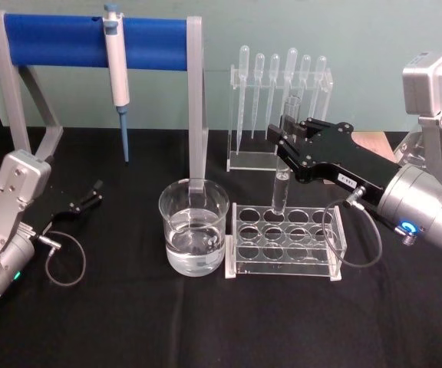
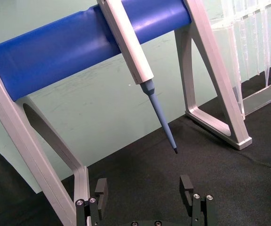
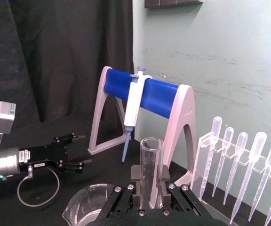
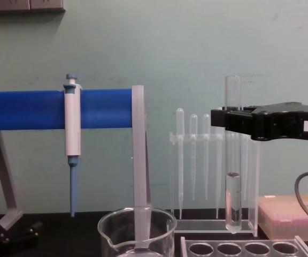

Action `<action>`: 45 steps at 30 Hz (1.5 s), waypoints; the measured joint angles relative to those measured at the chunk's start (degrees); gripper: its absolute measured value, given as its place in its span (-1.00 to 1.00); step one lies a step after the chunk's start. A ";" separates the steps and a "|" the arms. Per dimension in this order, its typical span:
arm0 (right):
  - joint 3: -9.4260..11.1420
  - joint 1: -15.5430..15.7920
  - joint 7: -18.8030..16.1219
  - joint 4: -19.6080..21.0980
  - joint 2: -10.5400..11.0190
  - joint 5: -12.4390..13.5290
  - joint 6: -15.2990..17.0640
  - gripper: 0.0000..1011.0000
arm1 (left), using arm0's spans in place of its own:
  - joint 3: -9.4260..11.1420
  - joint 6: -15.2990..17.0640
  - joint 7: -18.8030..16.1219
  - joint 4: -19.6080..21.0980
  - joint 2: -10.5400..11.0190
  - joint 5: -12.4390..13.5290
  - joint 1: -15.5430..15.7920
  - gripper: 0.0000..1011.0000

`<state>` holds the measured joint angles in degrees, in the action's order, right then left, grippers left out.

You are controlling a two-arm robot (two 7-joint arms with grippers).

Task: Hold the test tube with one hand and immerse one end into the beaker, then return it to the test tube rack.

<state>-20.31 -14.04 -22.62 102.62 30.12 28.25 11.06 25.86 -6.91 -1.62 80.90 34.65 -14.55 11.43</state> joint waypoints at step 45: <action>-12.94 -9.12 -4.49 -20.34 -12.77 -7.12 -11.51 -0.55 | 0.00 0.00 0.00 0.00 0.00 0.00 0.00 0.98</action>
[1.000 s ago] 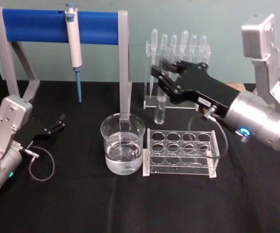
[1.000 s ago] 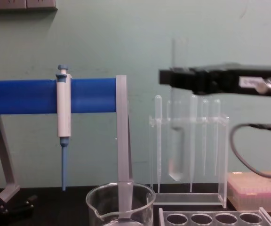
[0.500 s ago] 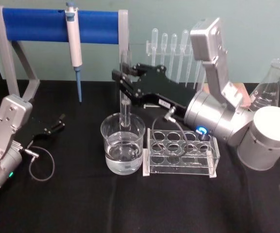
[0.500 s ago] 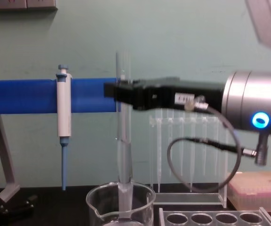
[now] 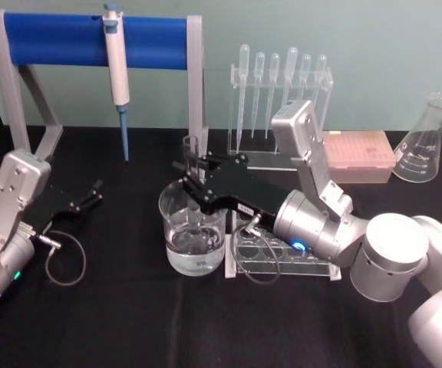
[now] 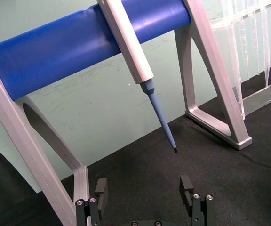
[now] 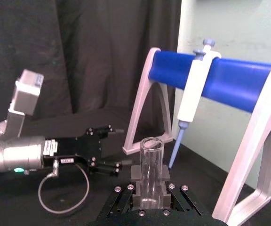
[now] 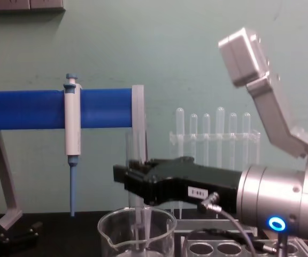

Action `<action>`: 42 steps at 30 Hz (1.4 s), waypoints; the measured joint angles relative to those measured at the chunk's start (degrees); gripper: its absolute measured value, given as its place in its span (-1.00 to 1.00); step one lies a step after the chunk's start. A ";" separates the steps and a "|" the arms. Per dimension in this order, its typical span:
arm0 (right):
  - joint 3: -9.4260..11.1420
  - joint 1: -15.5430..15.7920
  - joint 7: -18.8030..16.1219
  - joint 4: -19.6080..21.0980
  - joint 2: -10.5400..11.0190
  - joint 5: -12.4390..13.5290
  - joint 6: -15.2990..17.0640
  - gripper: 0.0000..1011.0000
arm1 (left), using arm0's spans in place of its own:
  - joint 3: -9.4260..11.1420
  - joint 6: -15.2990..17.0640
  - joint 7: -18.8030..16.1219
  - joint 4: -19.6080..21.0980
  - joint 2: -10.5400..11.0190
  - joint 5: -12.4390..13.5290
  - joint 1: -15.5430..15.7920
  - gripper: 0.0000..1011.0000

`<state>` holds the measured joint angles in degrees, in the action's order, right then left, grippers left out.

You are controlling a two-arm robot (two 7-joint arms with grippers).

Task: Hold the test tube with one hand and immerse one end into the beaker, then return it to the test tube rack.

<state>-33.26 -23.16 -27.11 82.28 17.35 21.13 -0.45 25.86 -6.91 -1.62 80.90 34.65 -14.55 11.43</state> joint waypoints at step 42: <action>0.88 1.18 -0.84 -2.18 -1.41 -1.28 -0.50 -0.55 | 0.00 0.00 0.00 0.00 0.00 0.00 0.00 0.98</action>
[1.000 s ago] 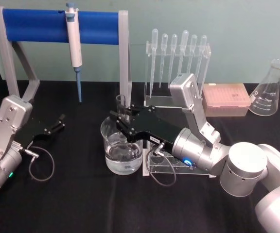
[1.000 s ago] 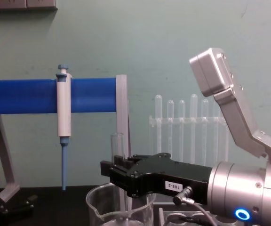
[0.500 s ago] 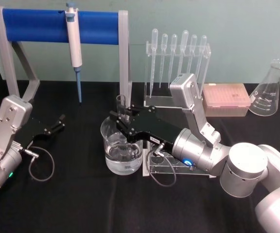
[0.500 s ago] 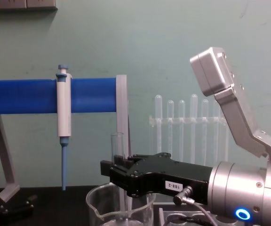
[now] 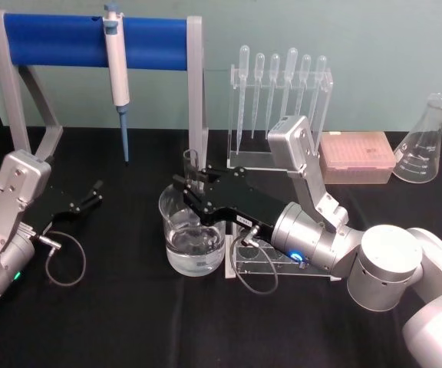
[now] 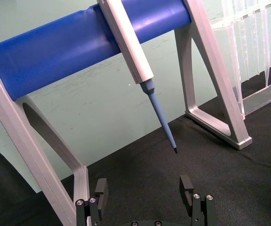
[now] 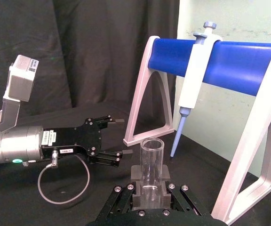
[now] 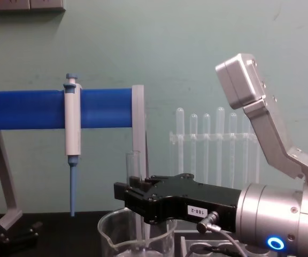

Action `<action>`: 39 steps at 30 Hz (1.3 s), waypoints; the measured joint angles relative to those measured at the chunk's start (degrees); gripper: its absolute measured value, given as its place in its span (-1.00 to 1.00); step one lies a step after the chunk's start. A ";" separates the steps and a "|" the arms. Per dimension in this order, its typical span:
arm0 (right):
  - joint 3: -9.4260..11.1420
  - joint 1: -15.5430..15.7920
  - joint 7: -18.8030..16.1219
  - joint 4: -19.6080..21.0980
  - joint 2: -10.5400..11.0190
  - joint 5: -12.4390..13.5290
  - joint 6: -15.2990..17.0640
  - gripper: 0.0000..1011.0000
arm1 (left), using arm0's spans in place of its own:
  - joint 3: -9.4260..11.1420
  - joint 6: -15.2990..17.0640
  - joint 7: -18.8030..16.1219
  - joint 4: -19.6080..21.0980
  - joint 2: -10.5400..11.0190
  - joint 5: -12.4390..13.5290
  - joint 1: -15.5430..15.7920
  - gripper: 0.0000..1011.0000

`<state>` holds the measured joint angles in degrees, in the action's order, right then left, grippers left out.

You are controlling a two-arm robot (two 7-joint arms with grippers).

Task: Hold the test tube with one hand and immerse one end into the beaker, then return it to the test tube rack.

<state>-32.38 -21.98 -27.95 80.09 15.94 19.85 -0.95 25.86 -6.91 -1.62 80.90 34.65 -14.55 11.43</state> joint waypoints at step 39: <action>0.00 -0.05 0.00 -0.05 0.00 0.07 -0.01 -0.55 | 0.00 0.00 0.00 0.00 0.00 0.00 0.00 0.98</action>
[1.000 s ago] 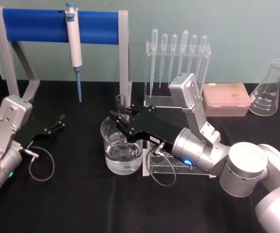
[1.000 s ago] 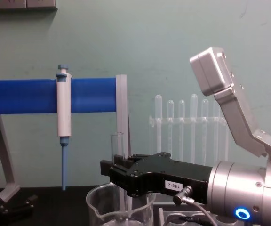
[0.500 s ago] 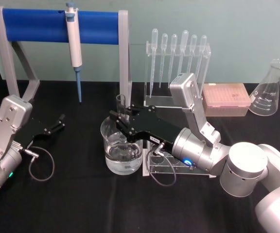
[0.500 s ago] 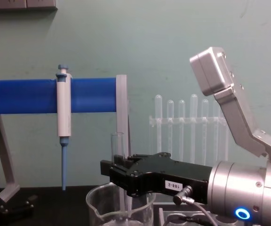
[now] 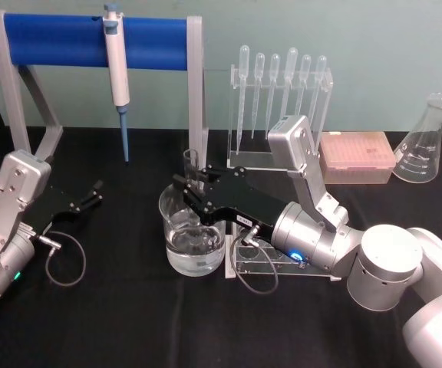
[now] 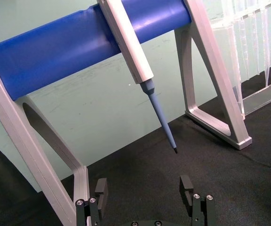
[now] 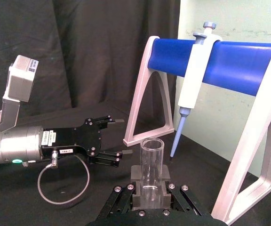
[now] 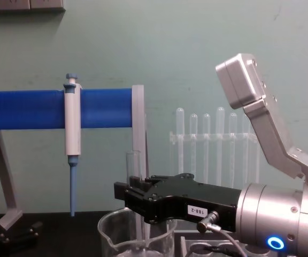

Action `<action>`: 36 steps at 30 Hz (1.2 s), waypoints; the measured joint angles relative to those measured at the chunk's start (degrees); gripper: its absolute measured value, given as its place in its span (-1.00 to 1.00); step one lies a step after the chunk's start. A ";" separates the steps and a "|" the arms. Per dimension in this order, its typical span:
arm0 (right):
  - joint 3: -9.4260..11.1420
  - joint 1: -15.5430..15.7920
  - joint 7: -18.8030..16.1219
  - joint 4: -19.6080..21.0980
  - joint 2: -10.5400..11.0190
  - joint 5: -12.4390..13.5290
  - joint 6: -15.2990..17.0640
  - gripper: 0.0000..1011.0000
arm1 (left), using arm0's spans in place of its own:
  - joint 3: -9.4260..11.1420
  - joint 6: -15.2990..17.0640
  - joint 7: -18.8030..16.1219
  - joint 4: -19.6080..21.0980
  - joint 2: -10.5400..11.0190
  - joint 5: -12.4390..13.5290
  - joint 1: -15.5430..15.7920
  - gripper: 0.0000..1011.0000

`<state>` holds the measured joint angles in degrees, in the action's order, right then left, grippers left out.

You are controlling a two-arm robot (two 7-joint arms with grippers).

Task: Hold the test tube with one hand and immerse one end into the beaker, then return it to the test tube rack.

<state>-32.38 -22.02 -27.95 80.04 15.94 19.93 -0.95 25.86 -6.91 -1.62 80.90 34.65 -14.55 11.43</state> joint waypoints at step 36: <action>0.00 0.00 0.00 0.00 0.00 0.00 0.00 -0.55 | 0.00 0.00 0.00 0.00 0.00 0.00 0.00 0.98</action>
<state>-32.38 -22.02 -27.95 80.04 15.95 19.93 -0.95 25.86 -6.91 -1.62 80.90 34.65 -14.55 11.43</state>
